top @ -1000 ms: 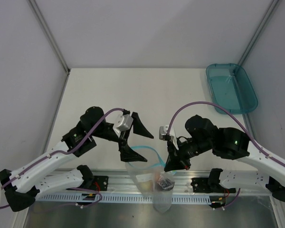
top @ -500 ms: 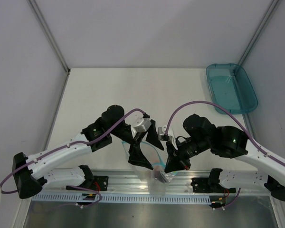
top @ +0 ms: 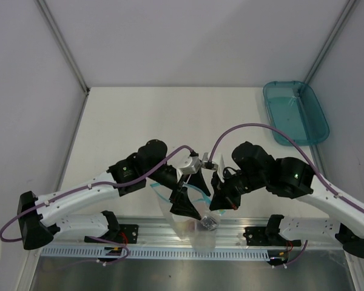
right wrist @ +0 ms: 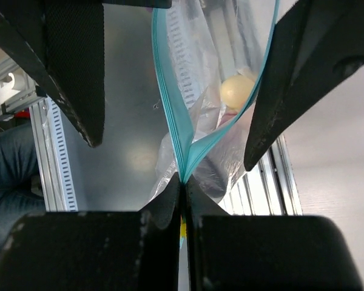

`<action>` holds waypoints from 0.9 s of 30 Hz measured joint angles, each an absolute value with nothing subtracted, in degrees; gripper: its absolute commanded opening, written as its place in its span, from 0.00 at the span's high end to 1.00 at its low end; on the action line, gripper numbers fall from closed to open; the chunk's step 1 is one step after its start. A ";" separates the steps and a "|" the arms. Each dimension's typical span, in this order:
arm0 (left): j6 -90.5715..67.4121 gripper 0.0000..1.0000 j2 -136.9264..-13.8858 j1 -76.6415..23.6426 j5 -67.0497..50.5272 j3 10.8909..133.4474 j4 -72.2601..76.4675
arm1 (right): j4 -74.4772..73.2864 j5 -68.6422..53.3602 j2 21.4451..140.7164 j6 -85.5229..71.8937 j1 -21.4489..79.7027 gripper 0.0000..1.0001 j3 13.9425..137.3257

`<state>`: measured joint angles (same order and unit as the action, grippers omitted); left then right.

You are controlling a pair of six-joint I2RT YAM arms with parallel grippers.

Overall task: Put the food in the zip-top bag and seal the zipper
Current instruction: Zip the zipper food storage bag at the center of the board.

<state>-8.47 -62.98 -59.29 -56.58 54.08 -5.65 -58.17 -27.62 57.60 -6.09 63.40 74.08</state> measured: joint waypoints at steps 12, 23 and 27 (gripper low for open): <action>-6.83 0.52 -61.84 -59.88 -44.58 53.36 -8.84 | -62.59 -26.28 60.60 -9.50 62.87 1.00 75.37; -6.68 1.00 -61.82 -59.83 -42.68 53.23 -9.67 | -66.76 -24.29 62.13 -10.07 62.83 0.73 78.22; -7.27 0.99 -61.82 -59.81 -40.86 53.17 -10.17 | -67.35 -20.93 62.26 -9.69 62.78 0.55 78.46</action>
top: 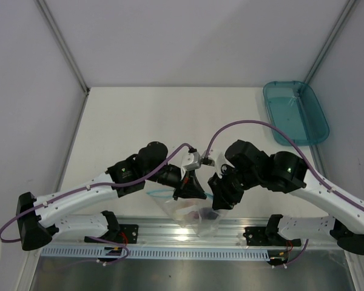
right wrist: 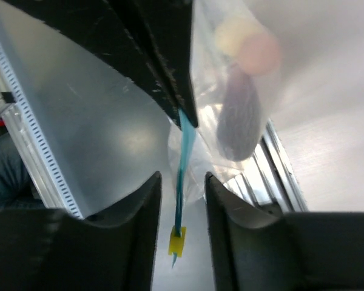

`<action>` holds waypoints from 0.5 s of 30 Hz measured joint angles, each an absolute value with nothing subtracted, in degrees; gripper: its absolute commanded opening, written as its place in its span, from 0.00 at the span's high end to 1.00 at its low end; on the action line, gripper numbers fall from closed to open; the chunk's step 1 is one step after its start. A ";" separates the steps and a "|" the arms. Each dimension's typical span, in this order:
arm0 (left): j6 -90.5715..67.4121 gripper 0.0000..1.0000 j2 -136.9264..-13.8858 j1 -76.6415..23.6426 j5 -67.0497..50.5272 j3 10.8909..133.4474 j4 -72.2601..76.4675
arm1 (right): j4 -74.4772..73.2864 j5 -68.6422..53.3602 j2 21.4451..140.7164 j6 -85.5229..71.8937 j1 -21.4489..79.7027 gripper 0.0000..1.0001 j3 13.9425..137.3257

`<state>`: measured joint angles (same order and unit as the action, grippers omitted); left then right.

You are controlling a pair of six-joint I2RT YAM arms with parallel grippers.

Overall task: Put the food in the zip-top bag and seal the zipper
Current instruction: Zip the zipper food storage bag at the center of the board.

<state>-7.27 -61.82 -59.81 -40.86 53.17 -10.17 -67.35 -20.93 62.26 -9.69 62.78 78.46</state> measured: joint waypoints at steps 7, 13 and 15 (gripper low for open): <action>-11.86 0.99 -61.23 -59.90 -33.61 52.82 -12.40 | -61.52 -11.40 59.75 -11.49 62.08 0.39 76.99; -16.12 0.99 -57.78 -59.88 -28.88 51.11 -13.39 | -49.08 -7.94 48.31 -12.67 58.17 0.43 66.06; -17.12 0.99 -56.23 -59.88 -27.99 50.41 -13.02 | -45.63 -8.51 44.93 -13.04 56.36 0.43 61.80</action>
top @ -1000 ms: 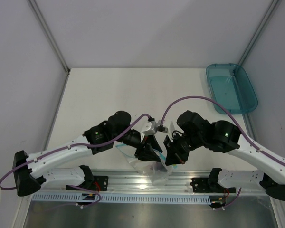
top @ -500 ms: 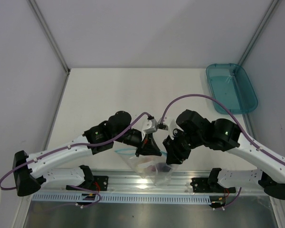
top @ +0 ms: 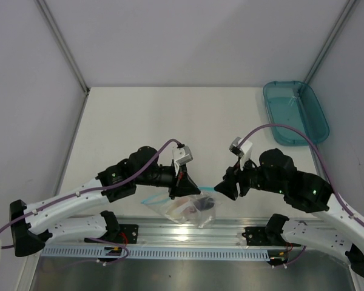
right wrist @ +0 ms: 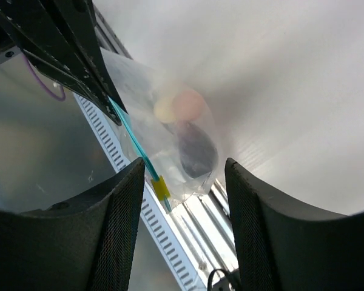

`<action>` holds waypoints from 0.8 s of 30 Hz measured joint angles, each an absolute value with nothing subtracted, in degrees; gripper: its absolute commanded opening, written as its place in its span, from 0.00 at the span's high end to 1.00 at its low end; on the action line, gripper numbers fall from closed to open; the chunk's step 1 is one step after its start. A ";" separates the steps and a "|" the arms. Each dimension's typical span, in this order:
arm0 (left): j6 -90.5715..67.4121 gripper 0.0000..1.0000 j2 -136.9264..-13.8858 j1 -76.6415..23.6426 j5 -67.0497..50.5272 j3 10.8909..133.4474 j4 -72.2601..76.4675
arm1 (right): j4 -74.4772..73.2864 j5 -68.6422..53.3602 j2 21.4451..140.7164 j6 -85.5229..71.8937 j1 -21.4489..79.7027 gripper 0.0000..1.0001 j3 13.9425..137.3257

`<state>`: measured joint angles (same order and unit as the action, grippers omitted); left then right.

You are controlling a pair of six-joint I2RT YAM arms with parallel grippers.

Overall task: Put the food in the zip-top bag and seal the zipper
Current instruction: Zip the zipper food storage bag at the center of the board.

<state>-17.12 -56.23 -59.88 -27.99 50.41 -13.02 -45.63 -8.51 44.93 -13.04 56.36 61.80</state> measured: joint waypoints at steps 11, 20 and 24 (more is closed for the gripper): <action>-23.62 0.99 -50.06 -57.21 -24.08 45.08 -11.16 | -29.61 -24.95 39.31 -13.45 47.29 0.49 48.38; -26.17 0.99 -48.62 -55.29 -24.45 43.90 -9.10 | -21.58 -35.99 39.03 -14.87 43.05 0.75 46.11; -26.96 0.99 -48.60 -54.68 -24.73 43.81 -8.49 | -18.00 -40.86 39.35 -17.10 40.49 0.74 43.40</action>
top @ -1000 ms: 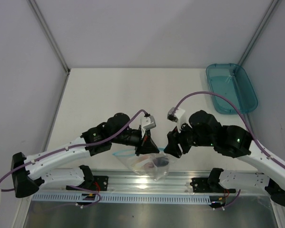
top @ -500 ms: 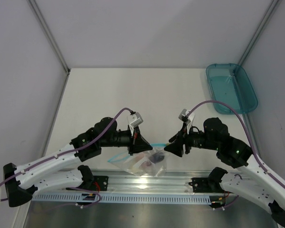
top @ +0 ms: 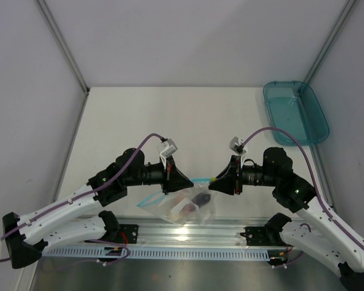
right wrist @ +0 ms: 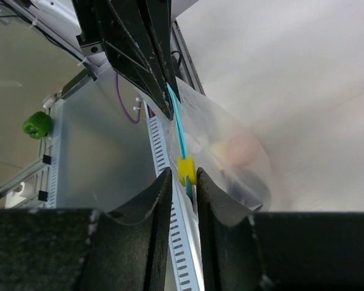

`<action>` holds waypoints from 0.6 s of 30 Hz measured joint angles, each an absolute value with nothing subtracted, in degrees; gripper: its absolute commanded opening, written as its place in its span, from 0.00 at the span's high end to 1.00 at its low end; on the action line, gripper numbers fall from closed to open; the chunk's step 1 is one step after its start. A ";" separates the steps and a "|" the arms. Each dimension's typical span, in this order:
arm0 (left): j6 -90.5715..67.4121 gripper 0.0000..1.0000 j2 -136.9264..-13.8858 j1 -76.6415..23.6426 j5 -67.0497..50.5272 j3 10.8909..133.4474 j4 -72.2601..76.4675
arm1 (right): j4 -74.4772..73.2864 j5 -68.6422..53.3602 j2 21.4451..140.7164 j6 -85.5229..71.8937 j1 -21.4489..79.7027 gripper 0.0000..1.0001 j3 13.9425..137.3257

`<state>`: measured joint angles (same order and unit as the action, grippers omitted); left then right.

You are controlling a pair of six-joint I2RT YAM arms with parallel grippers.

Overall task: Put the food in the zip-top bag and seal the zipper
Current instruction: Zip the zipper food storage bag at the center of the board.

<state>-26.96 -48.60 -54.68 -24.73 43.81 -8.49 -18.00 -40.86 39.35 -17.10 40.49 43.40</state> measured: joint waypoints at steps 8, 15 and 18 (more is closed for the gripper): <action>-27.16 0.99 -47.70 -53.17 -25.74 43.77 -7.92 | -14.39 -45.84 40.95 -18.65 38.74 1.00 42.89; -26.98 0.80 -47.53 -52.03 -26.72 43.77 -7.99 | -12.25 -46.96 42.92 -19.75 38.44 1.00 42.85; -26.35 0.49 -47.33 -51.86 -27.40 43.77 -7.90 | -11.73 -46.94 43.72 -19.92 38.41 1.00 42.85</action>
<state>-26.35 -47.33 -51.86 -27.40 43.77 -7.90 -11.73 -46.94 43.72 -19.92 38.41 42.85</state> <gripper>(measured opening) 0.342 0.005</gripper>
